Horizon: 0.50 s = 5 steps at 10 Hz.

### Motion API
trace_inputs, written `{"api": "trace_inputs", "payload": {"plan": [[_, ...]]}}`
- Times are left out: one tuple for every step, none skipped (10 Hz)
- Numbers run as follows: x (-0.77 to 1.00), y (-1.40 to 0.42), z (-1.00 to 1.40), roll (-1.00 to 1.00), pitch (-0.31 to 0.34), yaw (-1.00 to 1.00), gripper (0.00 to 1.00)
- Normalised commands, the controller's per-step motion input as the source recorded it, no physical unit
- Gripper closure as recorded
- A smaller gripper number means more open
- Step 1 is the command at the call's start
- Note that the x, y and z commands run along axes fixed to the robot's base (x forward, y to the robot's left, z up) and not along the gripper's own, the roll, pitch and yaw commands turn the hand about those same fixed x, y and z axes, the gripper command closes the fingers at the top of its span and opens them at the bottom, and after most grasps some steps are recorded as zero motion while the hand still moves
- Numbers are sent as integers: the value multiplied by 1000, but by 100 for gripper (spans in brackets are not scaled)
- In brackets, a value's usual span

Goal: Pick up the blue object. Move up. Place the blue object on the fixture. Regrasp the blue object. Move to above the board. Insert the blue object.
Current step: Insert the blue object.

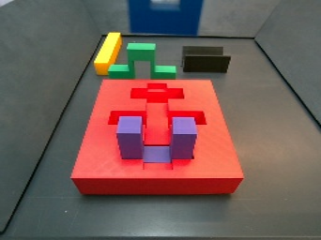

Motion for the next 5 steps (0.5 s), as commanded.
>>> {"api": "trace_inputs", "payload": {"plan": [[114,206,-663,-134,-254,34,100],[0,191,-563,-153,-307,111,100],[-31,134,-386,-204,-359,237,100],[-89,89,-389,-184,-360,257,100],[-106,57,-446,-163,-331,254,100]]}}
